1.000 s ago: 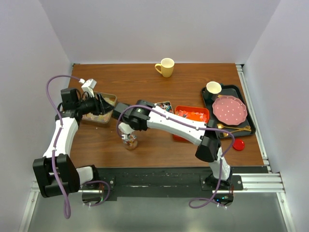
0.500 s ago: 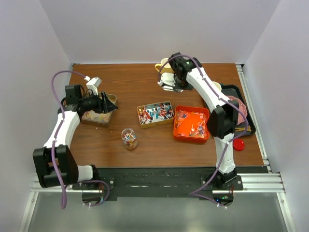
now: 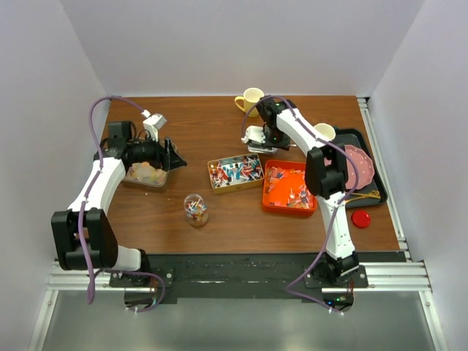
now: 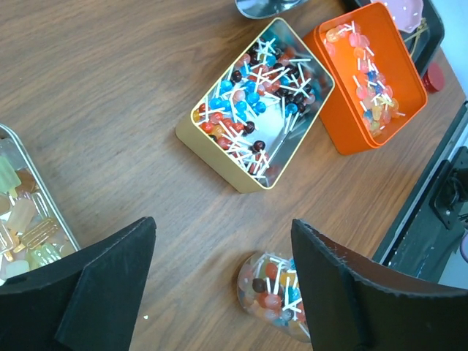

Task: Pack the candies
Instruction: Place the spatula at the center of the board.

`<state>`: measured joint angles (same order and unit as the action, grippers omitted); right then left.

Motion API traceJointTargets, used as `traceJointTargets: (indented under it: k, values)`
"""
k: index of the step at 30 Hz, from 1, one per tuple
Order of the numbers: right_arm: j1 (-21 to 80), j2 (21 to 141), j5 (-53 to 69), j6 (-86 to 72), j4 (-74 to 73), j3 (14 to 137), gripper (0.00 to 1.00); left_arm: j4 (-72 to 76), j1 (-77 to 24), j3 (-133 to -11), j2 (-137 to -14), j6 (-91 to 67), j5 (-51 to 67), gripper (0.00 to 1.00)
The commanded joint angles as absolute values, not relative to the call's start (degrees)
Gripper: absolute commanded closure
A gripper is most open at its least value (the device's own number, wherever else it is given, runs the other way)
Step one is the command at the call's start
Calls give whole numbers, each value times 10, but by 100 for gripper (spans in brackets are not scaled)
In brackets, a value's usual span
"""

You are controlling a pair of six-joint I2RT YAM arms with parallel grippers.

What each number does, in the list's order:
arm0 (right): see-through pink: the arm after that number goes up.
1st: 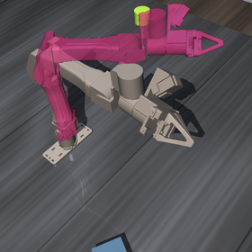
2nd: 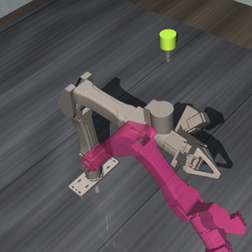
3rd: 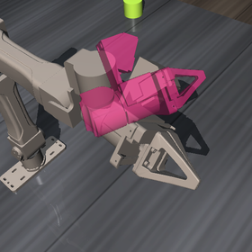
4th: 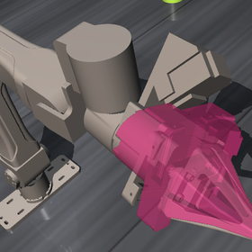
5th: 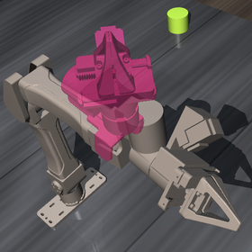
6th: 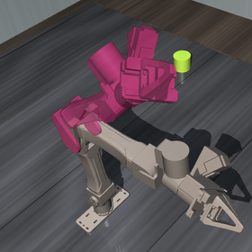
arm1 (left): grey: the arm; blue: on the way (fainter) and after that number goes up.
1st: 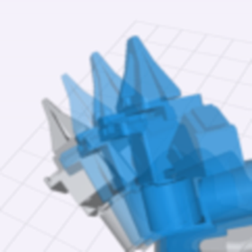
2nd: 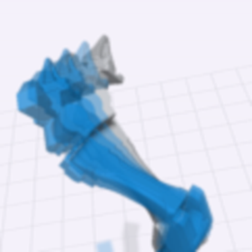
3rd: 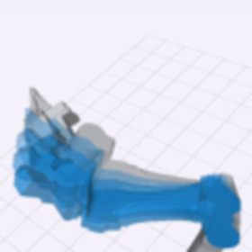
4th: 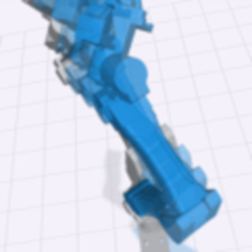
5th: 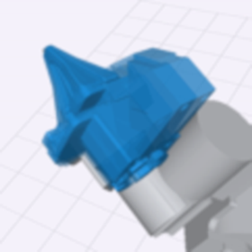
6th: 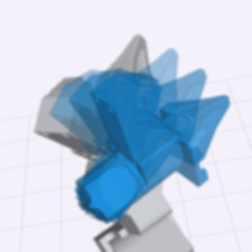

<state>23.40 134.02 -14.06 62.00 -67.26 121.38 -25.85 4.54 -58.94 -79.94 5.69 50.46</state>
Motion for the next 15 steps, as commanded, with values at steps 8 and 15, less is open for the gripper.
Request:
traceJointTargets:
  k: [8,15]
  values:
    - [200,1283,-97,605,-633,1183,55,-270,35,-644,-822,76,503,12]
    - [122,1111,-30,471,-607,1021,31,-244,29,-664,-828,57,510,8]
